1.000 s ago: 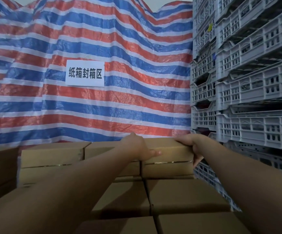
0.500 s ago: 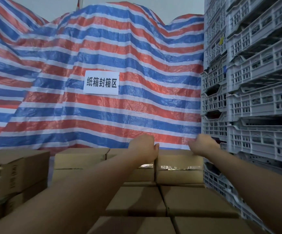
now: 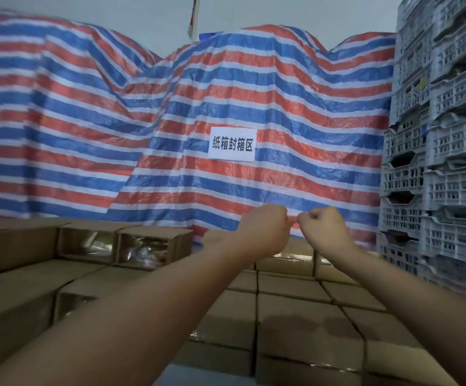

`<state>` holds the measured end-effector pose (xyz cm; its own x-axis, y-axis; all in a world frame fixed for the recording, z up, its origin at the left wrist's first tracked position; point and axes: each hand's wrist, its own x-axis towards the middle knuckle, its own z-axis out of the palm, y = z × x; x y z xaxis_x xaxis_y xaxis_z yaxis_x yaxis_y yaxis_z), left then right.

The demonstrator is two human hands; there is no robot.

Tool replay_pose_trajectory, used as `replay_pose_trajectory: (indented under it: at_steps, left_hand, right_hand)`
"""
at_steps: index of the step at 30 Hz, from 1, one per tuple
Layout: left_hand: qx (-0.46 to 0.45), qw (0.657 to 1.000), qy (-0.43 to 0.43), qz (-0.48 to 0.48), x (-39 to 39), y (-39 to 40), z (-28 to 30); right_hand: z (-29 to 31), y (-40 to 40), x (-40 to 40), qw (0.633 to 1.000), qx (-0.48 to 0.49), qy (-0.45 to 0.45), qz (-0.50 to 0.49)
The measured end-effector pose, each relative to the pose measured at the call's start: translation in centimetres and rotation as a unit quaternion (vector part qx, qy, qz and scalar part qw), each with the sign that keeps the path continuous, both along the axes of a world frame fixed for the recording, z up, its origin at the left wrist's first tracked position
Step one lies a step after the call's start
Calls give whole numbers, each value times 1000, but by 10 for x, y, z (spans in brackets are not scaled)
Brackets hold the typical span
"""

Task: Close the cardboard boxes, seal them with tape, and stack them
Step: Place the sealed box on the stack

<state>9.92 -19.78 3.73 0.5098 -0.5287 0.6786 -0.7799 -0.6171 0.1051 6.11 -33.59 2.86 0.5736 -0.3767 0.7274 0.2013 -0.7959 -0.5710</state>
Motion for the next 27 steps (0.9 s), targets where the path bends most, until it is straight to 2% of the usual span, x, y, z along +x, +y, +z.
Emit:
replay_pose_trajectory:
  at_steps: [2, 5, 7, 10, 14, 16, 19, 22, 24, 27]
  left_hand:
    - [7, 1000, 20, 9, -20, 34, -15]
    - [-10, 1000, -3, 24, -47, 94, -46]
    - [-46, 997, 57, 17, -59, 134, -71]
    - [-116, 974, 192, 21, -73, 188, -99]
    - [-169, 955, 242, 27, -71, 248, -122]
    - [-167, 959, 226, 34, -66, 272, -127]
    - [-138, 966, 187, 111, -50, 295, -136]
    - [-157, 952, 177, 195, -35, 314, -132]
    - [-159, 945, 105, 266, -17, 333, -121]
    - [-108, 946, 20, 306, 39, 375, -98]
  right_hand:
    - [-23, 39, -22, 998, 51, -3, 46]
    - [-58, 91, -50, 989, 115, -4, 89]
    - [-79, 117, -64, 984, 141, 16, 112]
    - [-101, 149, -77, 976, 152, 71, 140]
    - [-121, 189, -79, 972, 156, 99, 143]
    - [-131, 208, -73, 969, 145, 115, 166]
    - [-141, 231, -60, 955, 143, 161, 204]
    - [-140, 249, -41, 948, 112, 202, 220]
    - [-131, 264, -22, 948, 59, 220, 223]
    - [-109, 298, 21, 941, -19, 227, 250]
